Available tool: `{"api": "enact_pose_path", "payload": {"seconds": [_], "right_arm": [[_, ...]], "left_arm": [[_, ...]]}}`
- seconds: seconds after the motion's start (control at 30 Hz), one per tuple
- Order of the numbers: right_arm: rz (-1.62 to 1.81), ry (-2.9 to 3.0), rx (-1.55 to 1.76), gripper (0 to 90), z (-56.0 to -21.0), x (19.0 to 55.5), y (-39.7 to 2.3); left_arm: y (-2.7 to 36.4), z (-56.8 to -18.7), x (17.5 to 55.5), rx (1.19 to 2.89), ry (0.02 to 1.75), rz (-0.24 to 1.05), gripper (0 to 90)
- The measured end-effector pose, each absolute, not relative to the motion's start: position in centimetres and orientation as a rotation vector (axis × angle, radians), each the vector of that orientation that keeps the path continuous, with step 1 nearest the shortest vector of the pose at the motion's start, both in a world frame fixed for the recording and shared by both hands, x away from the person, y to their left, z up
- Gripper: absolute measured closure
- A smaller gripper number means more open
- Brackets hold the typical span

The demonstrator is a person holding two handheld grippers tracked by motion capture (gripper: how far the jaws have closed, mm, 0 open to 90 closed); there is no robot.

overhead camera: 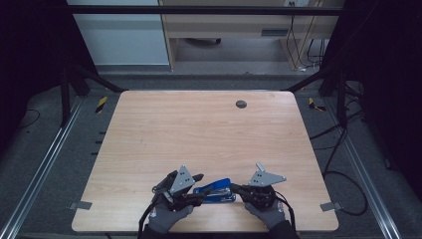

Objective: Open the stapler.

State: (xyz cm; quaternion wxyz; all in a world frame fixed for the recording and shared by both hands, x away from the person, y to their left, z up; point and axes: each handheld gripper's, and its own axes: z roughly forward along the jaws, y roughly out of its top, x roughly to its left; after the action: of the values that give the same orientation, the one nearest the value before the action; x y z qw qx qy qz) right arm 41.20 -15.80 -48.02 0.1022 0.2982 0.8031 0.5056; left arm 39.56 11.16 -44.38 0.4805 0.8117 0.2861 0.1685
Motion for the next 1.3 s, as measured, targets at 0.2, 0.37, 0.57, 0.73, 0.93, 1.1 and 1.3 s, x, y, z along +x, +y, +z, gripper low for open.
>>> {"api": "enact_pose_path", "payload": {"seconds": [0.2, 0.37, 0.57, 0.73, 0.93, 1.1, 1.3], "right_arm": [[1.496, 2.369, 0.885, 90.0, -48.0, 41.2, -15.8], [1.497, 2.369, 0.887, 90.0, -48.0, 41.2, -15.8], [1.500, 2.369, 0.886, 90.0, -48.0, 41.2, -15.8], [1.505, 2.366, 0.882, 90.0, -47.9, 41.2, -15.8], [1.520, 2.363, 0.876, 90.0, -47.8, 41.4, -15.8], [1.524, 2.363, 0.871, 90.0, -47.7, 41.4, -15.8], [1.525, 2.365, 0.866, 90.0, -47.7, 41.4, -15.9]], "left_arm": [[11.5, -45.8, 37.9, 1.866, 0.786, 0.479, 57.9], [11.6, -46.8, 36.4, 1.793, 0.850, 0.551, 65.4], [11.5, -47.8, 35.3, 1.746, 0.916, 0.593, 74.8], [9.9, -49.0, 34.6, 1.733, 0.974, 0.615, 82.3], [8.0, -50.0, 34.3, 1.738, 0.986, 0.598, 85.4], [6.3, -51.0, 34.2, 1.751, 1.000, 0.592, 86.7], [4.4, -51.8, 34.3, 1.769, 0.992, 0.596, 87.3]]}}
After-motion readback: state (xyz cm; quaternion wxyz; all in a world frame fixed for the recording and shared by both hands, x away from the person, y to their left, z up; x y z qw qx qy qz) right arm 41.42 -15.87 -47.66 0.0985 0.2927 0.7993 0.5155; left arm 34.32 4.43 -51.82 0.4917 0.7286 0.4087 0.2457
